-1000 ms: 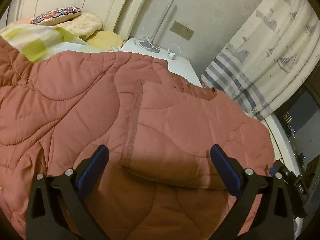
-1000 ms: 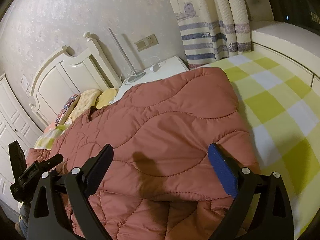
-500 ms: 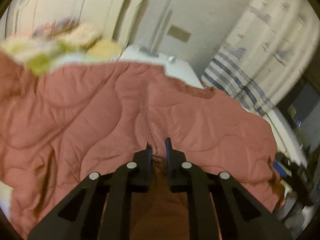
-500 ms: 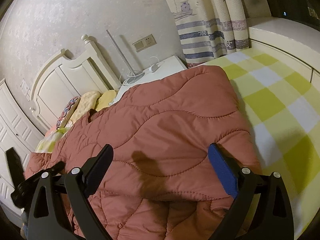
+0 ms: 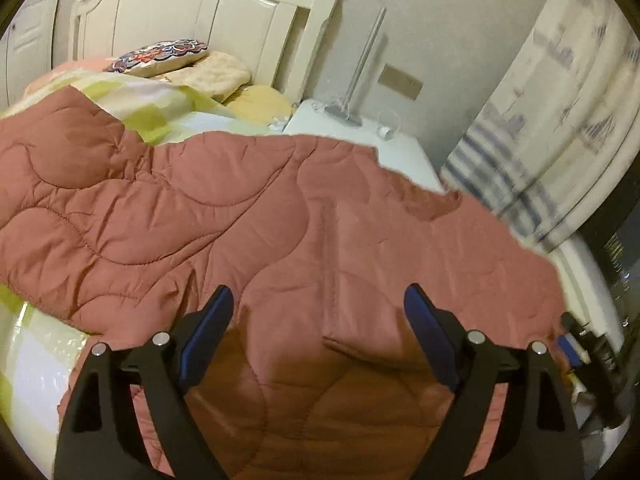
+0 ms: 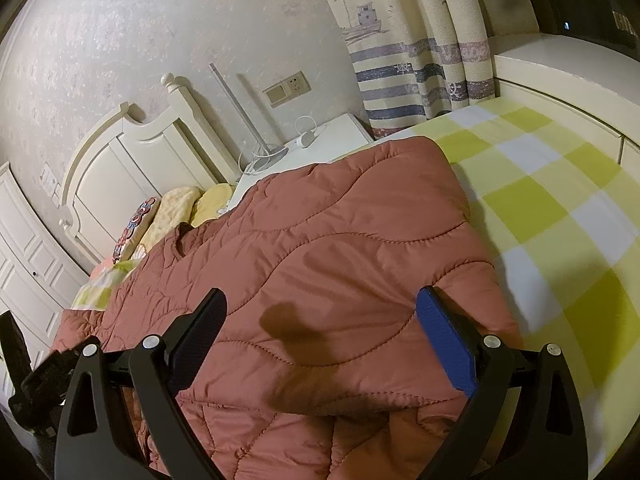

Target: Fold large clothes

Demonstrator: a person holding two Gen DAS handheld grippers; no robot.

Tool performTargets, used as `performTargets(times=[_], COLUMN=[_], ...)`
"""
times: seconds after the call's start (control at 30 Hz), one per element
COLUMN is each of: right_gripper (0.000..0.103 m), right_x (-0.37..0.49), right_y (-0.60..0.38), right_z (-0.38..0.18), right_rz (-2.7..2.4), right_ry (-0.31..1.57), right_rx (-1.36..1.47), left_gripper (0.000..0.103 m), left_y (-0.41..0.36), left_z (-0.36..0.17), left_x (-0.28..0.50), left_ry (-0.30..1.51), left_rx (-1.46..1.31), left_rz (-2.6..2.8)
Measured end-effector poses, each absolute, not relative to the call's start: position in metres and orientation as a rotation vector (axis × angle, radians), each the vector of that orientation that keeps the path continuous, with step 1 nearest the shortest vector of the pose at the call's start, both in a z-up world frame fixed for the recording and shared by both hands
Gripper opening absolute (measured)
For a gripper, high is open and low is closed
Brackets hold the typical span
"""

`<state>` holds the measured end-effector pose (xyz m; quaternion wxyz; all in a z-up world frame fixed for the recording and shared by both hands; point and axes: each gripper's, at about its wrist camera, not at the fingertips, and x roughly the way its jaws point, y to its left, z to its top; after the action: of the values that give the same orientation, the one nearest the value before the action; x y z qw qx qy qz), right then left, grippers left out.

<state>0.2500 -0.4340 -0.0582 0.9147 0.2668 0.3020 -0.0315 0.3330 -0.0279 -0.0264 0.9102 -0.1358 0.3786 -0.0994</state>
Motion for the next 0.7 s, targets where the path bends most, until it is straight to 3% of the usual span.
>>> performTargets(times=[0.13,0.23,0.4,0.6,0.7], right_gripper=[0.093,0.093,0.093,0.099,0.098], right_x=[0.242,0.248,0.298,0.382,0.377], right_y=[-0.433,-0.425,-0.415,-0.418,-0.413], right_z=[-0.053,-0.039,-0.016,-0.068,-0.057], right_rz=[-0.093,-0.138,-0.185,-0.260,-0.271], right_ry=[0.597,0.625,0.701,0.961,0.963], right_rx=[0.539,0.484,0.331,0.191,0.173], left_gripper=[0.088,0.088,0.088,0.091,0.092], left_y=[-0.043,-0.061,-0.056,-0.050,-0.048], left_z=[-0.029,-0.043,-0.044,-0.048,-0.049], left_x=[0.320,0.329,0.329,0.336,0.337], left_ry=[0.702,0.793,0.792,0.809,0.813], left_rx=[-0.198,-0.119,-0.158,-0.219,-0.242], left_rz=[-0.245,-0.268,-0.278,-0.290,-0.299])
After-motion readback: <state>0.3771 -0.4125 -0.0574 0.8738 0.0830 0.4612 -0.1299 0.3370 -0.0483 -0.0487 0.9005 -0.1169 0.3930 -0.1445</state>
